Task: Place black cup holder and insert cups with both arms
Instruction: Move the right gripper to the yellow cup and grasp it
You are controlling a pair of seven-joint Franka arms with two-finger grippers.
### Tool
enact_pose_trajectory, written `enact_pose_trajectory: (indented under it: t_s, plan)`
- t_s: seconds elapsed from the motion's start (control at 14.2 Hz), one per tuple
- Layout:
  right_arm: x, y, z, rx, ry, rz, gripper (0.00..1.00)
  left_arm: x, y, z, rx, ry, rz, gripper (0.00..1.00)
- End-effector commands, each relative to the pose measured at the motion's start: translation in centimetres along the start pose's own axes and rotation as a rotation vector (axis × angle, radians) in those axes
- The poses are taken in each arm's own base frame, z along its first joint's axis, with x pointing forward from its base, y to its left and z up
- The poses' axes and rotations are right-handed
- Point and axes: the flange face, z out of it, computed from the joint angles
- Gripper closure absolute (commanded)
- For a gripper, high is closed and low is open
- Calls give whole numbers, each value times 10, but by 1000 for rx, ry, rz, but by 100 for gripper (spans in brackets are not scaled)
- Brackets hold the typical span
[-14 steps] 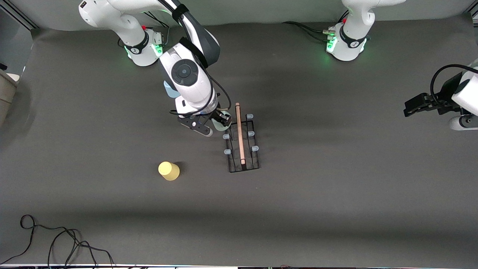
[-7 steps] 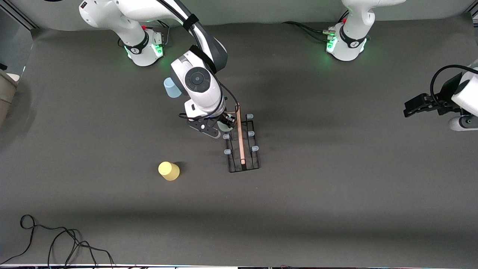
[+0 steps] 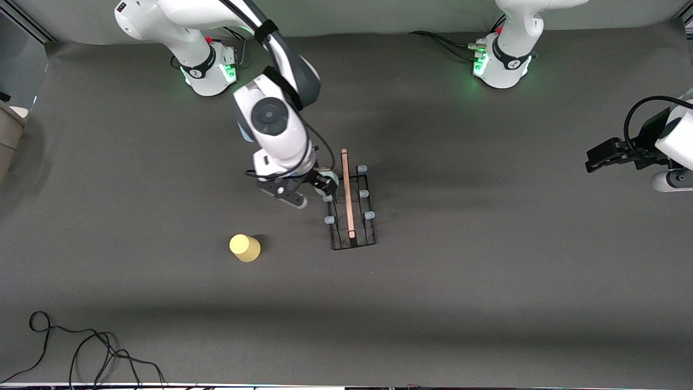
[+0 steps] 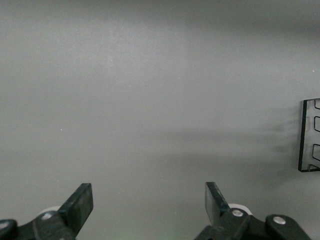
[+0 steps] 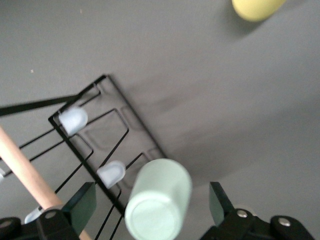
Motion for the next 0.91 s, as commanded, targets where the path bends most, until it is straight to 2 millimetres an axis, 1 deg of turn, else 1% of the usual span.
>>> enact_pose_trajectory:
  t_s: [0.0, 0.14, 0.21, 0.35, 0.49, 0.63, 0.84]
  plan:
    - [46, 30, -27, -12, 21, -96, 0, 2, 1, -5, 13, 15, 23, 0]
    - [80, 49, -31, -18, 40, -155, 0, 3, 1, -5, 22, 20, 26, 0]
    - [100, 63, -30, -26, 53, -181, 0, 4, 0, -4, 36, 22, 28, 0]
    - [142, 93, -16, -40, 55, -232, 0, 4, 1, -4, 46, 24, 31, 0]
    - [174, 117, -2, -29, 64, -260, 0, 4, 1, -3, 46, 24, 31, 0]
    - [192, 127, 22, -6, 63, -255, 0, 4, 0, -2, 45, 22, 30, 0]
    - [203, 131, 60, 14, 72, -238, 0, 4, 0, -3, 45, 24, 28, 0]
